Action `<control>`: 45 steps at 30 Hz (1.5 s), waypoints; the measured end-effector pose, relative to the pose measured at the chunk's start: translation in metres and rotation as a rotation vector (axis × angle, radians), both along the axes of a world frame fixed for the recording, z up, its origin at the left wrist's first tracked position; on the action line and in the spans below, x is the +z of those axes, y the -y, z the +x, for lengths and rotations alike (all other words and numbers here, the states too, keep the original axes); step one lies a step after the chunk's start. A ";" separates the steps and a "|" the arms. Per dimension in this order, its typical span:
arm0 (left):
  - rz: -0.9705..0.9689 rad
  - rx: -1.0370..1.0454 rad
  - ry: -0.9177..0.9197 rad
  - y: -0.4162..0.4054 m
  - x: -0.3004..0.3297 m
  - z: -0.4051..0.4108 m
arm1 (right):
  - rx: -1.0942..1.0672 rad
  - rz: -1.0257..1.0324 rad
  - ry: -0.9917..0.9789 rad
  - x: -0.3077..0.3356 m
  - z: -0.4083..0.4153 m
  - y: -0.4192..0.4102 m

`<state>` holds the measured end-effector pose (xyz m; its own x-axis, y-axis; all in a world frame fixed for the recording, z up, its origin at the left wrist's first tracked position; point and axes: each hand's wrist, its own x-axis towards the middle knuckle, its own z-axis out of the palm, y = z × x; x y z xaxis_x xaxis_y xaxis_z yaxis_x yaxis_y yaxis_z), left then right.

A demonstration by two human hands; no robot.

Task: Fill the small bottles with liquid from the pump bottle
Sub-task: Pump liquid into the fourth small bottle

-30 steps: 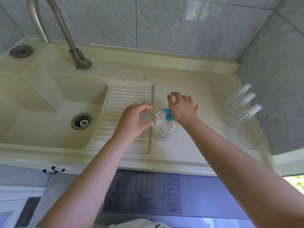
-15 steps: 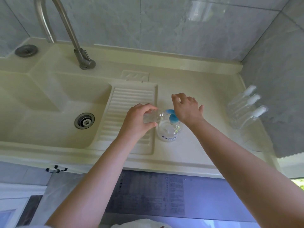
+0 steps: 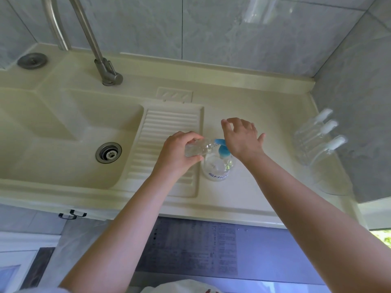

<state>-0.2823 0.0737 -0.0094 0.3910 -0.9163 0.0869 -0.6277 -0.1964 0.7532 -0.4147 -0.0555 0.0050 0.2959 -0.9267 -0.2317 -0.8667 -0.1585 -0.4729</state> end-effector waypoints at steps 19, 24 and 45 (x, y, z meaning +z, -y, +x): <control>-0.011 -0.001 0.008 -0.001 0.000 0.000 | 0.040 0.001 -0.038 0.002 0.000 -0.002; -0.013 -0.006 0.001 0.001 0.002 0.000 | 0.089 0.028 -0.135 -0.003 0.000 0.004; -0.026 -0.005 0.028 0.003 0.002 -0.001 | 0.031 0.074 0.043 0.013 0.000 0.008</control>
